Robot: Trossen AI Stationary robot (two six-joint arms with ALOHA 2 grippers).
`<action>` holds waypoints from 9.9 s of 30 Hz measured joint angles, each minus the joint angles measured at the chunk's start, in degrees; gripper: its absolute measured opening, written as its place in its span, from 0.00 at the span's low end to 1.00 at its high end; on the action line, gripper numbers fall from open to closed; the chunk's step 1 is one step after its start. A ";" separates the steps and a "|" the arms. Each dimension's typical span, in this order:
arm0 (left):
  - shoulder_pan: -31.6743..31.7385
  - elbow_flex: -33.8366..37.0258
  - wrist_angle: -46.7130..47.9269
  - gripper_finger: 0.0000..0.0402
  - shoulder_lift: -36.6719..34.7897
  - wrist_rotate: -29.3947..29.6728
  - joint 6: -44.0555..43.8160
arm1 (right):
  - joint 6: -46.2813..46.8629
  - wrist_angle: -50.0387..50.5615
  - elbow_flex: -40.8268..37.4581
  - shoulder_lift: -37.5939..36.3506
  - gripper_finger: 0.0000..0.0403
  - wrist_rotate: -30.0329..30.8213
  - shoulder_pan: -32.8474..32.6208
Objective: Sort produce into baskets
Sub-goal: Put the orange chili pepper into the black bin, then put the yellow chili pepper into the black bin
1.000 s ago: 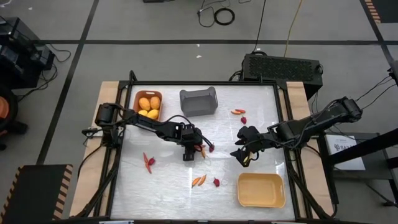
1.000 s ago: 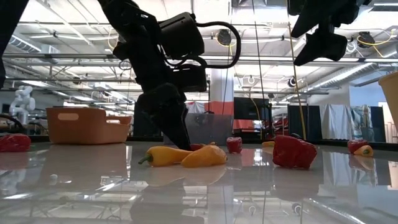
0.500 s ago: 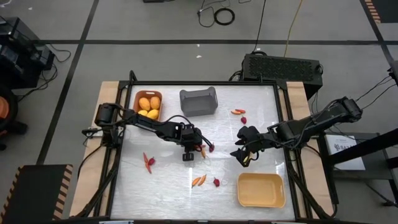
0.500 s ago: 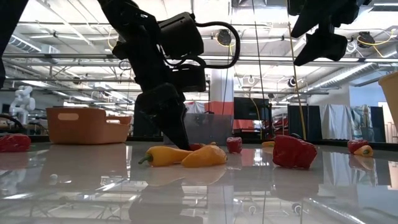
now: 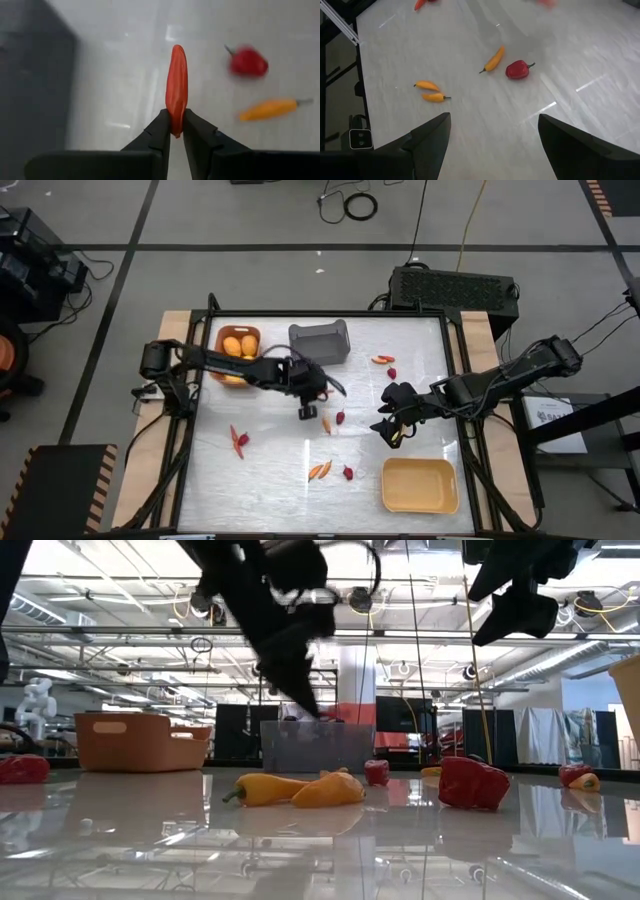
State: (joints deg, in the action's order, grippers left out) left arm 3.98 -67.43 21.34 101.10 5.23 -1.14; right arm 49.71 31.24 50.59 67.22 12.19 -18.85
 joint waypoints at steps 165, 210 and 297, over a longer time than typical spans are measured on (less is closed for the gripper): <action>18.98 -2.20 4.22 0.04 -9.30 -7.56 -4.33 | 1.85 -16.11 -0.02 6.08 0.73 1.32 10.03; 1.00 12.79 -4.72 0.45 -43.33 -3.36 -16.91 | -32.40 15.33 8.74 20.74 0.73 -4.92 46.58; -4.89 14.61 2.00 0.45 -42.71 3.50 -22.44 | -7.02 -16.68 8.63 19.07 0.02 -11.00 41.12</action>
State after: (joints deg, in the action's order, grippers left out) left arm -0.91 -52.82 23.34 58.39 8.73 -23.58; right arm 42.69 14.57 59.22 86.29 1.19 22.26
